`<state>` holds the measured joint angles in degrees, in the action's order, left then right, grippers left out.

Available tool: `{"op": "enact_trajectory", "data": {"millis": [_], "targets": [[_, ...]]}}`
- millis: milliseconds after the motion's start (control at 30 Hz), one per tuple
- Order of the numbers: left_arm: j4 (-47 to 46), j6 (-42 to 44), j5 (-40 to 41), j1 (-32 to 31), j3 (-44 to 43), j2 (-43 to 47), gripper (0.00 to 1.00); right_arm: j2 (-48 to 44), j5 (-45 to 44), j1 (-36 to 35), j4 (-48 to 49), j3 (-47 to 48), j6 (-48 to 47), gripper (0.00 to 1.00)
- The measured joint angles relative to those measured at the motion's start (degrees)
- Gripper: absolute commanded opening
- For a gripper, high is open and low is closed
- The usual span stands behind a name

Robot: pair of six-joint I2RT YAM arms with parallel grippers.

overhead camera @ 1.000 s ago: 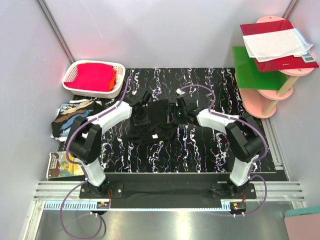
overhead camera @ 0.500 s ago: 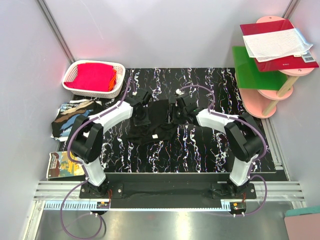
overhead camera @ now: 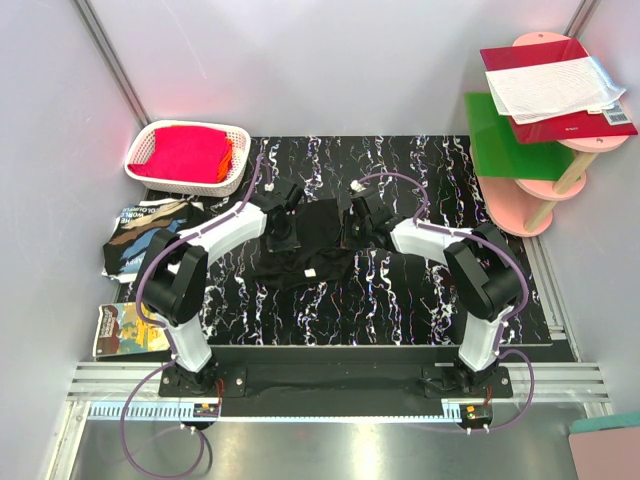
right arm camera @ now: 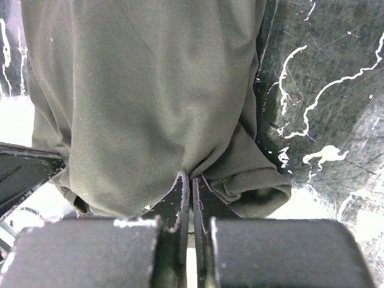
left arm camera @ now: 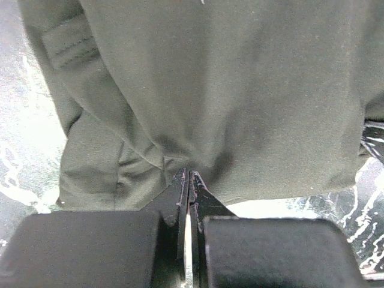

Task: Fold and stack the t-shirts
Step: Smooth out wrinkles on the folded tshirt

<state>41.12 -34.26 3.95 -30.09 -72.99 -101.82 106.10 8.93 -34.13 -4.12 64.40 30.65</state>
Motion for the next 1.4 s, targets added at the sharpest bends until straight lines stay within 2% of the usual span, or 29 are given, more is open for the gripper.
{"op": "enact_trajectory", "data": {"millis": [333, 400, 467, 500, 567, 667, 700, 733, 767, 867, 933, 1200, 1300, 1333, 1367, 1400], "targets": [[3.0, 1.5, 2.8, 2.6, -5.8, 0.4, 0.00, -3.3, -0.9, 0.0, 0.0, -0.8, 0.0, 0.00], [3.0, 1.9, 2.9, 3.2, -6.5, 1.1, 0.40, -4.1, -1.0, 0.0, 0.0, -0.8, 0.0, 0.00], [3.4, 2.6, 2.5, 3.8, -6.8, 1.3, 0.52, -4.8, -1.1, 0.0, 0.1, -0.8, 0.0, 0.00], [3.5, 2.3, 2.2, 4.0, -6.9, 1.3, 0.52, -4.8, -1.2, 0.0, 0.1, -0.8, 0.0, 0.00], [4.1, 2.4, 1.7, 4.2, -6.8, 1.2, 0.49, -4.8, -1.3, 0.0, 0.0, -0.8, 0.0, 0.00], [3.7, 1.5, 0.8, 4.2, -5.1, 1.1, 0.33, -4.8, -1.3, 0.0, 0.1, -0.8, 0.0, 0.00], [3.2, 1.1, 0.3, 4.2, -4.0, 1.1, 0.25, -4.8, -1.3, 0.0, 0.0, -0.8, 0.0, 0.00], [2.6, 0.8, -0.2, 4.2, -2.8, 1.1, 0.24, -4.8, -1.3, 0.0, 0.0, -0.8, 0.0, 0.00], [2.3, 0.4, -0.7, 4.2, -1.7, 1.1, 0.24, -4.8, -1.3, 0.0, 0.1, -0.8, 0.0, 0.00], [1.8, -0.2, -1.7, 4.2, 0.4, 0.7, 0.36, -4.8, -1.3, 0.0, 0.1, -0.9, 0.0, 0.00], [1.4, -0.4, -2.6, 4.2, 0.8, 0.3, 0.39, -4.8, -1.3, 0.0, 0.1, -0.9, 0.0, 0.00], [-1.0, -0.8, -4.4, 4.2, 1.4, -1.1, 0.38, -4.8, -1.3, 0.0, 0.1, -1.1, 0.0, 0.00], [-1.7, -0.9, -5.1, 4.0, 1.4, -2.6, 0.23, -4.8, -1.3, 0.0, 0.1, -1.1, 0.0, 0.00], [-1.9, -1.0, -5.2, 3.9, 1.4, -3.1, 0.09, -4.8, -1.3, 0.0, 0.1, -1.1, 0.0, 0.00], [-2.2, -1.1, -5.4, 3.9, 1.5, -3.5, 0.00, -4.8, -1.3, 0.0, 0.1, -1.1, 0.0, 0.00], [-2.3, -1.3, -5.5, 3.8, 1.6, -4.0, 0.00, -4.8, -1.3, 0.0, 0.1, -1.1, 0.0, 0.00]]}}
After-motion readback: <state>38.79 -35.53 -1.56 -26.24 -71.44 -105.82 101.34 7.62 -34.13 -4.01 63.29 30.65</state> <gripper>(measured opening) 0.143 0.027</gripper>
